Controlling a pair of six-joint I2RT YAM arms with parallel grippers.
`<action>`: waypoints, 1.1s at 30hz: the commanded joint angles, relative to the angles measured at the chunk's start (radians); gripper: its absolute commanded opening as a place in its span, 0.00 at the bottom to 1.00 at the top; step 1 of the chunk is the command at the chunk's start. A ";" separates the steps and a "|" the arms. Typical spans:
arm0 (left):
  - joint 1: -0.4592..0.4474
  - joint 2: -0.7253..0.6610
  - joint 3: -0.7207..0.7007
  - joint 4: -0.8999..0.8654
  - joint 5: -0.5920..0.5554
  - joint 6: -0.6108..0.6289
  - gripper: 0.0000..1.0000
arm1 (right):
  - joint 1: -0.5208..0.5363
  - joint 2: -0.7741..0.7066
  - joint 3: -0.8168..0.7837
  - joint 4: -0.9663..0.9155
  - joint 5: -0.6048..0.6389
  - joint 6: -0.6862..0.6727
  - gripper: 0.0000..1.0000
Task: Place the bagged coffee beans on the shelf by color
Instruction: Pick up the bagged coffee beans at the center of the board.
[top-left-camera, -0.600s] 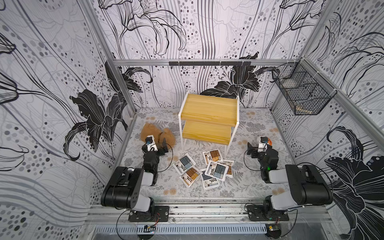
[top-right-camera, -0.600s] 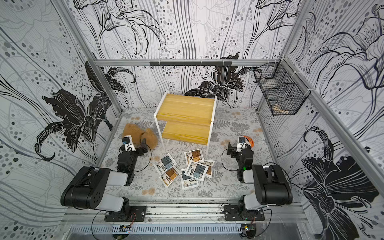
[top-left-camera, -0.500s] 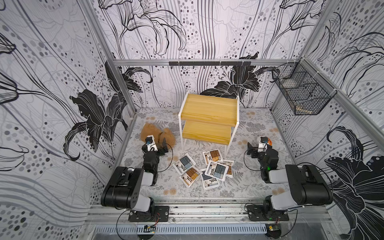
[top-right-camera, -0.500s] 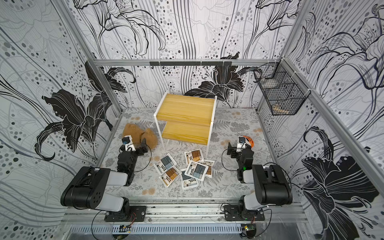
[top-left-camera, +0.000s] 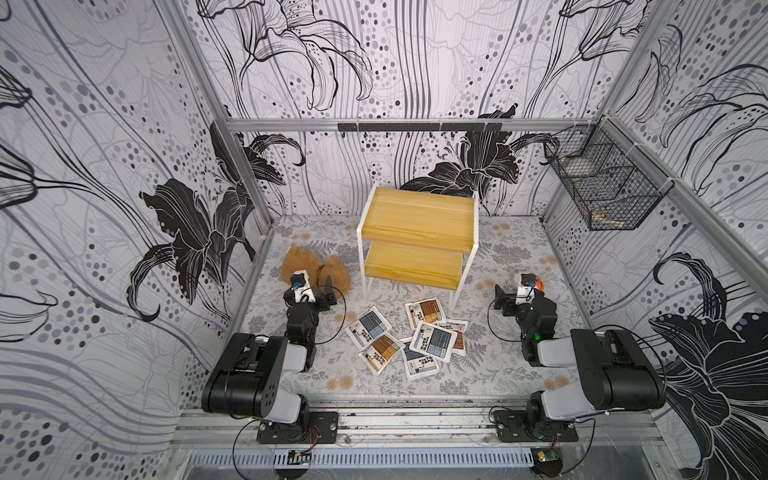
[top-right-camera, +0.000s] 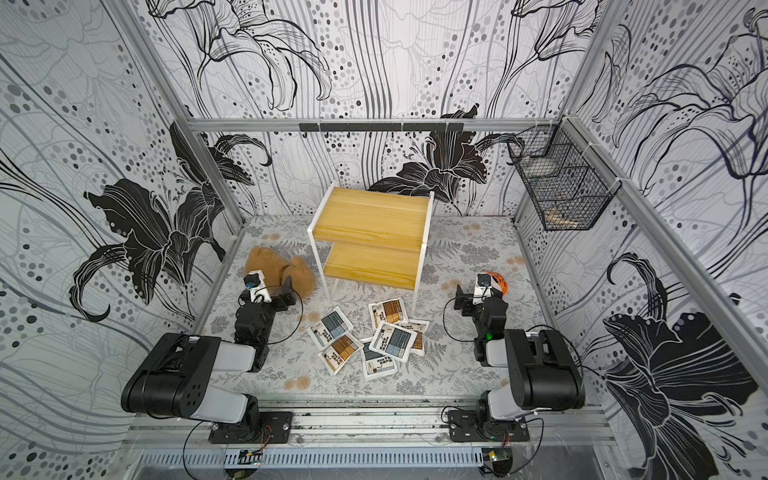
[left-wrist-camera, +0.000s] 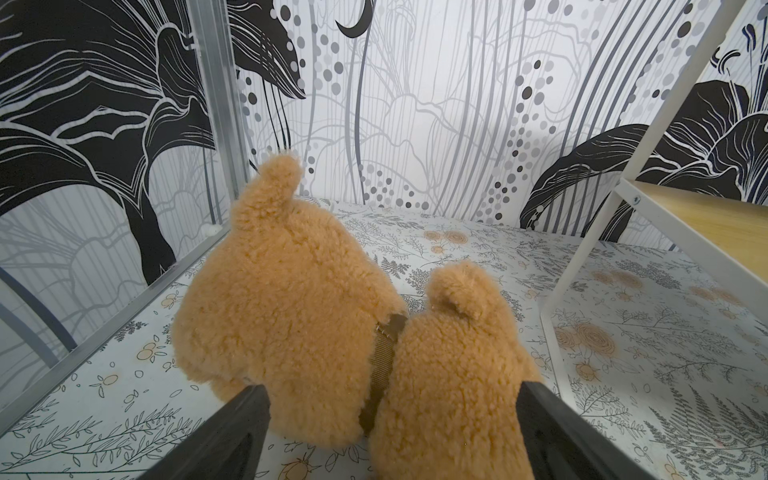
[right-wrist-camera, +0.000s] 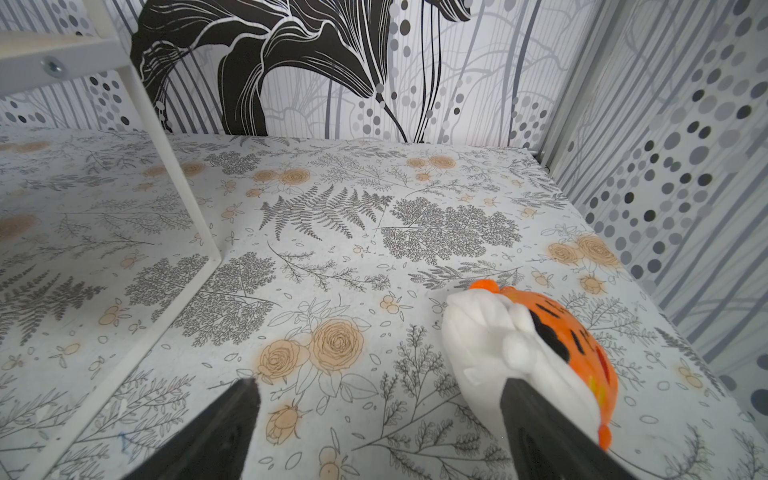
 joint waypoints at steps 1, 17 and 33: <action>-0.002 0.003 0.011 0.046 -0.007 0.010 0.97 | -0.005 0.009 0.018 0.034 -0.013 -0.021 0.96; -0.013 -0.490 0.410 -1.195 -0.091 -0.355 0.97 | -0.024 -0.385 0.548 -1.338 -0.083 0.413 0.96; -0.094 -0.892 0.317 -1.439 0.449 -0.569 0.97 | -0.024 -0.662 0.525 -1.751 -0.560 0.582 0.97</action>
